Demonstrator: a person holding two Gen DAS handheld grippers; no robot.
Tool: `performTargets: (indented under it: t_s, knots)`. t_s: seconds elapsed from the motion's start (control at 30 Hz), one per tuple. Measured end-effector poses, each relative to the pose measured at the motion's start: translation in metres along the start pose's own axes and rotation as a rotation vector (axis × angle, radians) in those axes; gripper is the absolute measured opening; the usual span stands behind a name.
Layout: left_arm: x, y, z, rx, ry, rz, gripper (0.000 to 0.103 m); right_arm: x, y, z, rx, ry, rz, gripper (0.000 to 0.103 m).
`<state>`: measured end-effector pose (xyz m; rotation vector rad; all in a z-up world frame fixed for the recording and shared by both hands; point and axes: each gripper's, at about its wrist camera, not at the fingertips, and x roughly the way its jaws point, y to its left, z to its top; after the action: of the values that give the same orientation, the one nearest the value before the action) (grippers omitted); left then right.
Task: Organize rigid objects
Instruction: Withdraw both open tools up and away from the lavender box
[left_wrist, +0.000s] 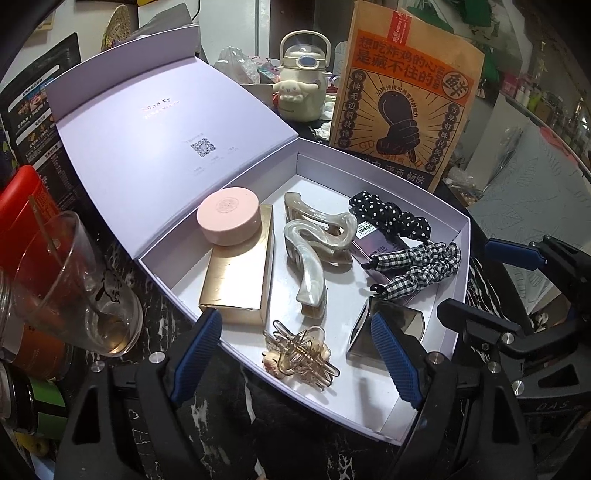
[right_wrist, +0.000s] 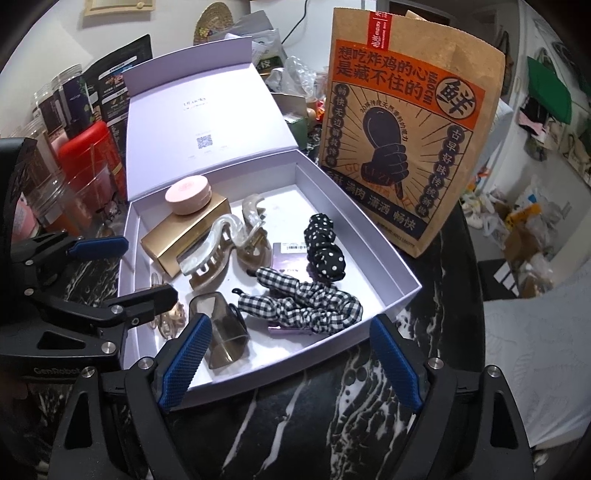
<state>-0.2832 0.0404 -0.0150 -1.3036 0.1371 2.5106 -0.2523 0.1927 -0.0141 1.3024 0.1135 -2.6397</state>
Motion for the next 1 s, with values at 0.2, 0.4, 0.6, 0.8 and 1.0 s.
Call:
performTargets:
  t_s: [0.2,0.4,0.6,0.8,1.0]
  knots:
    - [-0.008,0.003,0.004,-0.011,-0.012,0.020,0.095,-0.003,-0.002,0.003,0.006,-0.012,0.002,0.088]
    - [-0.023,0.006,0.010,-0.017,-0.029,0.039,0.095,-0.012,-0.002,0.007,0.009,-0.040,-0.003,0.088]
    - [-0.044,0.008,0.019,-0.012,-0.067,0.076,0.095,-0.026,-0.003,0.016,0.011,-0.074,-0.013,0.088]
    - [-0.067,0.004,0.028,0.004,-0.112,0.110,0.095,-0.046,-0.004,0.024,0.013,-0.120,-0.024,0.088]
    - [-0.091,-0.001,0.030,0.019,-0.158,0.111,0.095,-0.067,-0.004,0.026,0.025,-0.143,-0.053,0.088]
